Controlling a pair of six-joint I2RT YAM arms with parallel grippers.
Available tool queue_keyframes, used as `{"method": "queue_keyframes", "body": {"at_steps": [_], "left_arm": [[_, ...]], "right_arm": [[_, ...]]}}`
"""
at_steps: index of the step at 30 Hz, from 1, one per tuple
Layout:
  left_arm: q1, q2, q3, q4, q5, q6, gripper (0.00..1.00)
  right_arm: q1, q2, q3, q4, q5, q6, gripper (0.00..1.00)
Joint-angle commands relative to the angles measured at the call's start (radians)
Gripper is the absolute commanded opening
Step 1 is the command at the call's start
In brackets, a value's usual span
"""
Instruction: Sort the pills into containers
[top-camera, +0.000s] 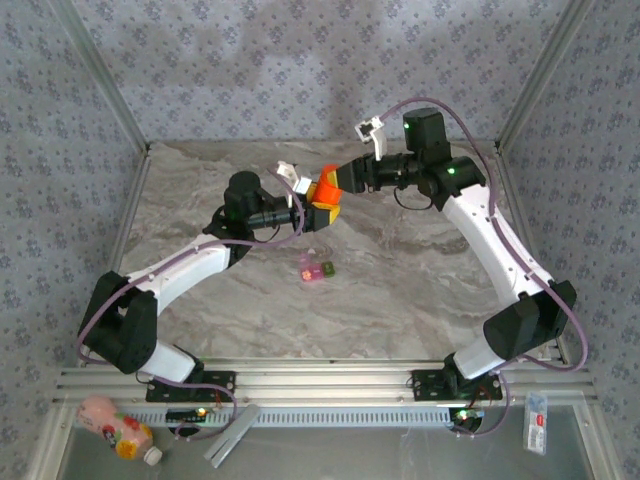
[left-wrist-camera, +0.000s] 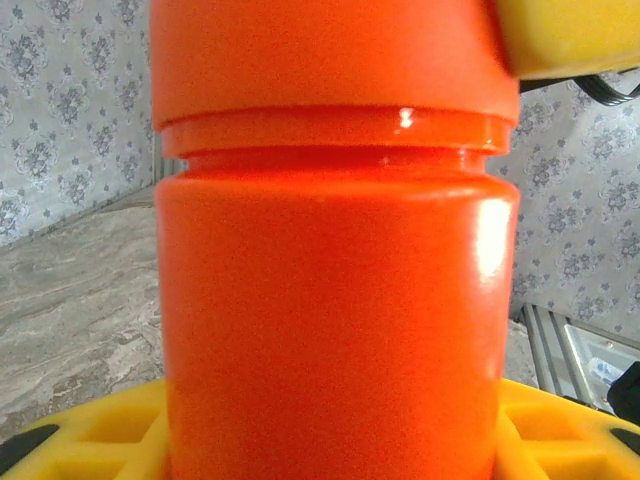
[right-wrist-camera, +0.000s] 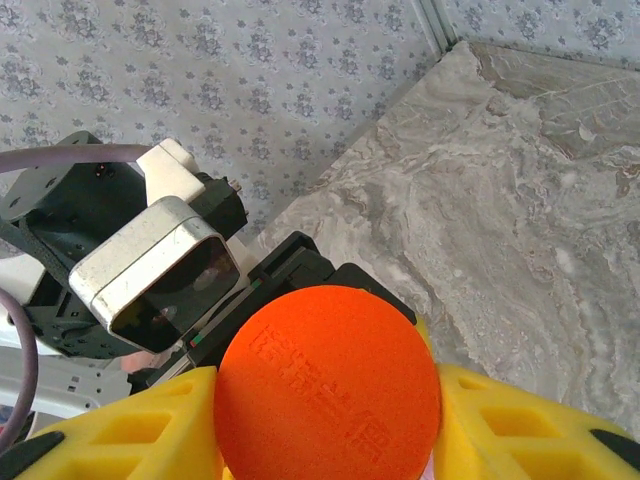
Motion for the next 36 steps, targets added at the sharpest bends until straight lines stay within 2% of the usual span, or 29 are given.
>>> {"method": "queue_keyframes", "body": {"at_steps": [1,7,14,26,29,31,33,36], "left_arm": [[0.001,0.002,0.041,0.036,-0.014,-0.009,0.00],[-0.011,-0.001,0.043,0.065,-0.100,-0.009,0.00],[-0.028,-0.002,0.044,0.061,-0.207,0.017,0.00],[-0.049,0.025,0.061,0.041,-0.283,0.040,0.00],[-0.047,0.028,0.062,0.034,-0.297,0.043,0.00],[-0.046,0.029,0.062,0.030,-0.310,0.044,0.00],[-0.045,0.028,0.060,0.030,-0.321,0.042,0.00],[-0.039,0.026,0.058,0.031,-0.328,0.036,0.00]], "right_arm": [[0.025,0.001,0.023,-0.014,0.021,0.002,0.47],[0.082,-0.018,-0.069,0.074,0.176,0.112,0.43],[0.155,-0.045,-0.156,0.193,0.400,0.268,0.43],[0.225,-0.016,-0.142,0.185,0.523,0.332,0.44],[0.221,-0.025,-0.125,0.165,0.514,0.325,0.51],[0.206,-0.039,-0.112,0.155,0.483,0.308,0.60],[0.177,-0.067,-0.114,0.160,0.451,0.300,0.69],[0.112,-0.142,-0.153,0.197,0.384,0.295,0.77]]}}
